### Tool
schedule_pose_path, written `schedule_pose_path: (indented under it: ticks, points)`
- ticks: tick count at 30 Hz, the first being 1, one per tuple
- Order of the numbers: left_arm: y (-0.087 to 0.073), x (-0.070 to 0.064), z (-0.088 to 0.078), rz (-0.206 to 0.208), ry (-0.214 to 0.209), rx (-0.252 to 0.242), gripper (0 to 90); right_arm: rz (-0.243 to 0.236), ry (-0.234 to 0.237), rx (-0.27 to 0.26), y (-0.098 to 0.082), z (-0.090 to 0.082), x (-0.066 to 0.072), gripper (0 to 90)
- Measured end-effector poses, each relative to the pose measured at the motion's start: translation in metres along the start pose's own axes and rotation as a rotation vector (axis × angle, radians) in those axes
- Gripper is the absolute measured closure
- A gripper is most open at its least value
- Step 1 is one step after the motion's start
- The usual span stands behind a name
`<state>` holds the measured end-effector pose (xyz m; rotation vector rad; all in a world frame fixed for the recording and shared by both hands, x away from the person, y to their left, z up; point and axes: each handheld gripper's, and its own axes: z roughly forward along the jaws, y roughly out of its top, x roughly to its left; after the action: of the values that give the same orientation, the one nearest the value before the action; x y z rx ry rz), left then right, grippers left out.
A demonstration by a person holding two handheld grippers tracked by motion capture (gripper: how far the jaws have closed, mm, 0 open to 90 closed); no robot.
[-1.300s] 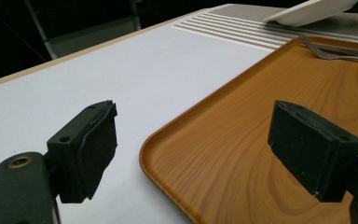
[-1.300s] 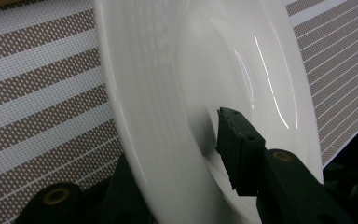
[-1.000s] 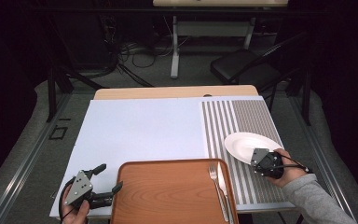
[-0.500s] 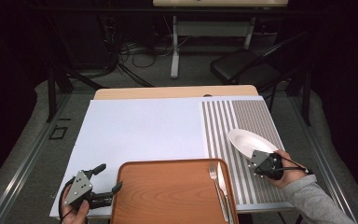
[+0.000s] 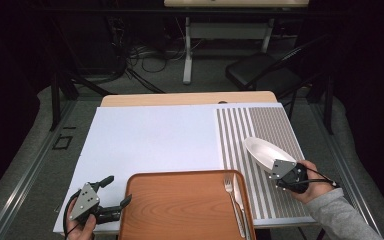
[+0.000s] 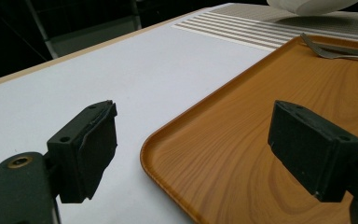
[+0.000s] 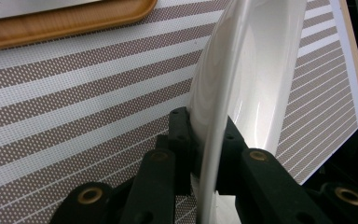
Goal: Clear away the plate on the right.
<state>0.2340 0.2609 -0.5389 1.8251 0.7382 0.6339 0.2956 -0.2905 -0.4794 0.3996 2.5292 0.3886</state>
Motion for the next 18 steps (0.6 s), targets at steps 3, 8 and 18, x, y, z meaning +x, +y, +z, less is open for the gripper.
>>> schedule_pose_path:
  ticks: [3, 8, 18]
  points:
    - [0.0, 0.0, 0.0, 0.0, 0.0, -0.001, 15.7, 0.001, 0.0, -0.006, 0.002, -0.004, -0.001, 80.8]
    - [0.0, 0.0, 0.0, 0.0, 0.0, -0.001, 15.7, -0.004, -0.001, -0.025, 0.005, -0.008, -0.002, 80.8]
    - [0.0, 0.001, 0.0, -0.001, 0.0, 0.0, 15.7, -0.035, 0.017, -0.083, 0.014, -0.016, -0.003, 80.8]
